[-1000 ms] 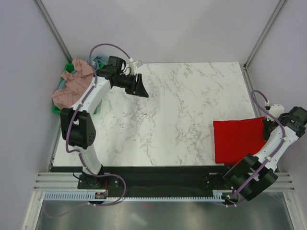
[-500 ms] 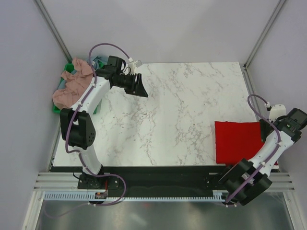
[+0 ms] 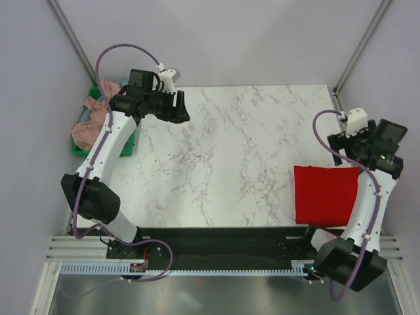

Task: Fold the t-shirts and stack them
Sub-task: Reset both grippers

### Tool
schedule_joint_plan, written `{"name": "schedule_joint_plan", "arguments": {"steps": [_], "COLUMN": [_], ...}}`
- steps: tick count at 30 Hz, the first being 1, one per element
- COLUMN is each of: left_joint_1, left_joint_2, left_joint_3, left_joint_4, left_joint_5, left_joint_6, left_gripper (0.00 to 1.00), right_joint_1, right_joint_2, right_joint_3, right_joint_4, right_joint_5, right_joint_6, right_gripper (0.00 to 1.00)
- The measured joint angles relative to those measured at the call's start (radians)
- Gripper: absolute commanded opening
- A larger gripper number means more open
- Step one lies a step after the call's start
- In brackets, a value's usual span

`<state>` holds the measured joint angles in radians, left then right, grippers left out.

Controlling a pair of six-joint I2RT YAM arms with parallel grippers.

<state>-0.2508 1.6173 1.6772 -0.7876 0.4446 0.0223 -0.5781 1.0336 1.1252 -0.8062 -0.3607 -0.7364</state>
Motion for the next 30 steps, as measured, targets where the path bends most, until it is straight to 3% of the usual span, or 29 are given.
{"name": "schedule_joint_plan", "arguments": {"steps": [3, 8, 14, 20, 30], "left_joint_1": [0.001, 0.005, 0.007, 0.01, 0.01], "left_joint_2": [-0.01, 0.002, 0.102, 0.25, 0.36], "left_joint_3": [0.016, 0.04, 0.172, 0.274, 0.297], "left_joint_4": [-0.003, -0.023, -0.013, -0.002, 0.002], "left_joint_5": [-0.054, -0.08, -0.099, -0.138, -0.222], "left_joint_6": [-0.009, -0.033, -0.059, -0.072, -0.064], "left_gripper": [0.93, 0.93, 0.92, 0.84, 0.85], "right_joint_1": [0.212, 0.416, 0.487, 0.6, 0.784], "right_joint_2": [0.062, 0.255, 0.34, 0.435, 0.649], "right_joint_3": [0.024, 0.12, 0.138, 0.138, 0.22], "right_joint_4": [0.04, 0.121, 0.229, 0.334, 0.505], "right_joint_5": [0.028, 0.102, 0.105, 0.182, 0.366], "right_joint_6": [0.108, 0.357, 0.579, 0.637, 0.759], "right_gripper": [0.98, 0.98, 0.98, 0.98, 0.98]}}
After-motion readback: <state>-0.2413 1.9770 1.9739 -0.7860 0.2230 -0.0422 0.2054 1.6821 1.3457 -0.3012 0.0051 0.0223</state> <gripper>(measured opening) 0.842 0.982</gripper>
